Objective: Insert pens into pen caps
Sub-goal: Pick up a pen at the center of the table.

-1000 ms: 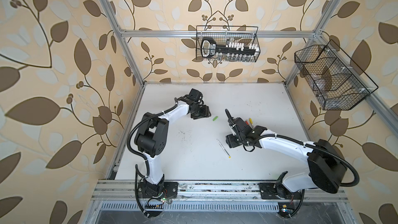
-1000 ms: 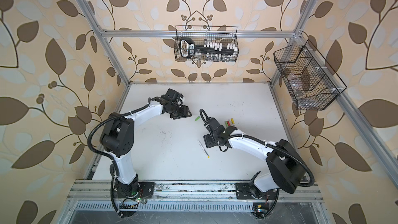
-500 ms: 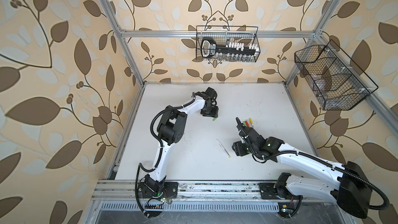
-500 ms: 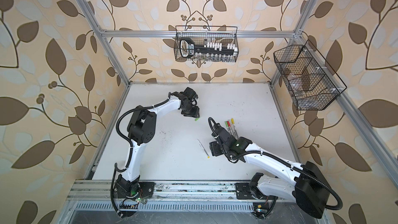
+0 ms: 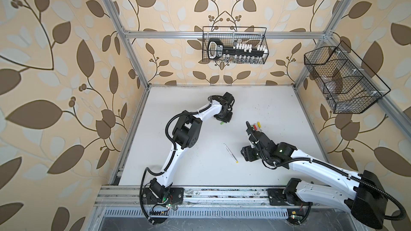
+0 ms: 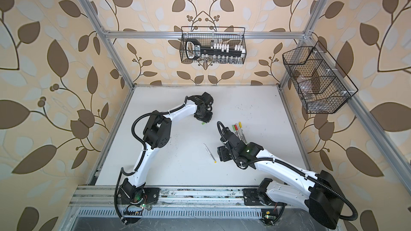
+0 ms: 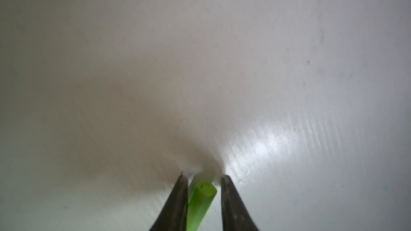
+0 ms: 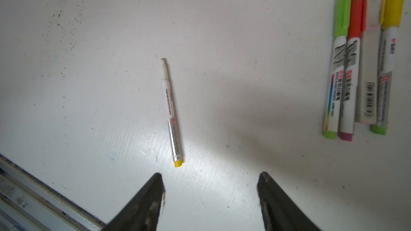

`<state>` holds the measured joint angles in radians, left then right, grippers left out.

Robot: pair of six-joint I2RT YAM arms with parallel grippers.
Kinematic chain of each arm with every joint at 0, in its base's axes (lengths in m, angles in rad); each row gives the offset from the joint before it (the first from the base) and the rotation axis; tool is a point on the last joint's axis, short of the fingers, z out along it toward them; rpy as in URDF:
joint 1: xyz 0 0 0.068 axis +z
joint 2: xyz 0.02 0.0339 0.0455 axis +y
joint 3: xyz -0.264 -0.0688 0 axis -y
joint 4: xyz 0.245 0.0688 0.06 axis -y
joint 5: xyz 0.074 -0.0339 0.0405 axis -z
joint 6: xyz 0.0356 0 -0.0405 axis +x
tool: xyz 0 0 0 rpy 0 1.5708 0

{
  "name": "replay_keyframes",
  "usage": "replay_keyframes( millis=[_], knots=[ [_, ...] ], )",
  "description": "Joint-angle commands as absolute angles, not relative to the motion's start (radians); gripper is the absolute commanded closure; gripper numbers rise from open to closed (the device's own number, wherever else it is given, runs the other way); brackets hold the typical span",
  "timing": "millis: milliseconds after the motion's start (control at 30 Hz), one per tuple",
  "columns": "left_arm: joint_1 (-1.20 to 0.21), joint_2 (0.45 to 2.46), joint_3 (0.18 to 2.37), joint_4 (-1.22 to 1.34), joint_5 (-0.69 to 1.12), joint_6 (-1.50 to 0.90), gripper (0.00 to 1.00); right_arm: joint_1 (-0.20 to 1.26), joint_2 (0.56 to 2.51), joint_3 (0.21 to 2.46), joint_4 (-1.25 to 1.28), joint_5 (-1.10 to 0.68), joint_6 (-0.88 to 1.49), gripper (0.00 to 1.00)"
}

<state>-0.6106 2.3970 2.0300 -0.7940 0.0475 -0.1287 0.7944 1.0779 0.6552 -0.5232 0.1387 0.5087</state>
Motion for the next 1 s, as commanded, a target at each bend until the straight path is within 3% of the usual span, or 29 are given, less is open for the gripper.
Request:
replay_keyframes(
  millis=[0, 533, 967],
  knots=[
    [-0.623, 2.425, 2.012, -0.883, -0.042, -0.119, 0.76, 0.795, 1.067, 0.635, -0.536, 0.146, 0.511, 0.31],
    [-0.637, 2.319, 1.866, -0.864, -0.114, -0.130, 0.89, 0.810, 1.181, 0.638, -0.418, 0.114, 0.516, 0.31],
    [-0.589, 2.123, 1.670, -0.802, 0.035, -0.180, 0.91, 0.865, 1.394, 0.705, -0.342, 0.040, 0.447, 0.32]
  ],
)
